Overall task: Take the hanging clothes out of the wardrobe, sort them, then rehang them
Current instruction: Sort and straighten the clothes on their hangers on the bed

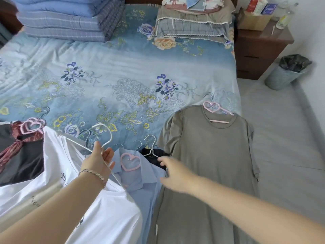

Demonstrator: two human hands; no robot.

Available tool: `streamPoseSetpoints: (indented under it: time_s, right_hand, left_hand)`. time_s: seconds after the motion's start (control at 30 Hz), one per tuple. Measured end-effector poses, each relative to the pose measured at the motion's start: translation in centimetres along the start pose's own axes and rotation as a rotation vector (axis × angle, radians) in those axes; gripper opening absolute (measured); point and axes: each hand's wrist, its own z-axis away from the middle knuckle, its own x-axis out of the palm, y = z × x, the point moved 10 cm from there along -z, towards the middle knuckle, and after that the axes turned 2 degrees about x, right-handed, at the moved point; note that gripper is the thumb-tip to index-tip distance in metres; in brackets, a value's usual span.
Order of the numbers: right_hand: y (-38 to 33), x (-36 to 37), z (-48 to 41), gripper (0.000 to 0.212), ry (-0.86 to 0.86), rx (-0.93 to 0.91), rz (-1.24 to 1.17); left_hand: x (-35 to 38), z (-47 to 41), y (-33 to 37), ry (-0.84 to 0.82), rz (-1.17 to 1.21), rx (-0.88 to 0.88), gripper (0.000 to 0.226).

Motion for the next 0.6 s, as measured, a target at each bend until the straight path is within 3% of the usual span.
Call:
streamPoseSetpoints:
  time_s: [0.13, 0.23, 0.37, 0.43, 0.53, 0.6]
  right_hand:
    - [-8.0, 7.3, 2.5, 0.049, -0.101, -0.050, -0.130]
    - [-11.5, 9.4, 2.8, 0.029, 0.054, -0.058, -0.230]
    - [-15.8, 8.4, 4.3, 0.021, 0.269, -0.085, -0.306]
    - [-18.2, 6.5, 5.2, 0.022, 0.404, -0.118, -0.293]
    - [-20.7, 3.4, 6.0, 0.025, 0.561, -0.148, -0.318]
    - [-22.0, 1.3, 6.2, 0.025, 0.621, -0.175, -0.292]
  left_hand:
    - [-0.5, 3.3, 1.3, -0.104, 0.060, 0.007, 0.032]
    - [-1.9, 5.5, 3.8, -0.188, 0.098, 0.021, 0.033]
    - [-3.7, 8.5, 9.1, -0.353, 0.058, 0.112, 0.036]
    - [-5.3, 9.6, 12.9, -0.387, -0.112, 0.285, 0.033]
    - [-9.9, 9.8, 19.8, -0.219, -0.634, 0.855, 0.019]
    - [-13.8, 8.2, 22.3, -0.033, -0.839, 1.048, 0.043]
